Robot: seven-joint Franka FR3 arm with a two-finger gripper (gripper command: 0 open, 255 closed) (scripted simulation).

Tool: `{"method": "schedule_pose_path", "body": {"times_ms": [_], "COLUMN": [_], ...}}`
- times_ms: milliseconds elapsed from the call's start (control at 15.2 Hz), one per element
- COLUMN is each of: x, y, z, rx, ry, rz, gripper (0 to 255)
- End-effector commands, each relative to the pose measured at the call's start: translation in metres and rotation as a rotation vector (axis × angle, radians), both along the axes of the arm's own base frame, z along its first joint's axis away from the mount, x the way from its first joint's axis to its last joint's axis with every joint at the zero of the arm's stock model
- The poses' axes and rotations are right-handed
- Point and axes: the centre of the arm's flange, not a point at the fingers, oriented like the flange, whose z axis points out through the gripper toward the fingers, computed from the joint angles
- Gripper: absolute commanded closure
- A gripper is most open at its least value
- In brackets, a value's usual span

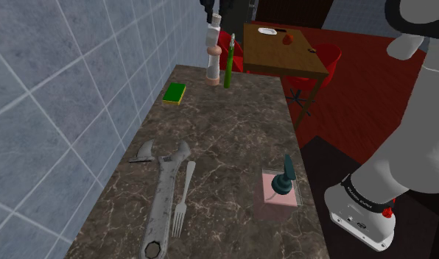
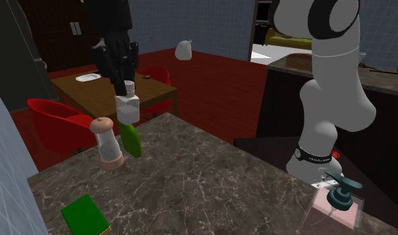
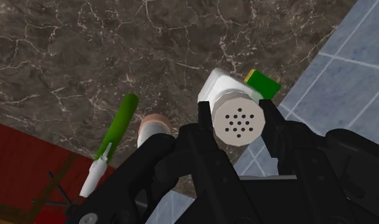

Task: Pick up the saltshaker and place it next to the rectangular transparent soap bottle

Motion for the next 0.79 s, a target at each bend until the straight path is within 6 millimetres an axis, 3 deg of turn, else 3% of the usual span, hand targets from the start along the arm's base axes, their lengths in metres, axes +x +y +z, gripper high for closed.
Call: {"method": "schedule_pose_path", "body": {"times_ms": [0,726], "x": [-0.025,-0.16], "y": [0.01,0.064], "z": [0.001,0.001], "rx": [-0.001,-0.001], "ry": [0.0,0.0], "rz": [-0.001,-0.001], "gripper": [255,255]}}
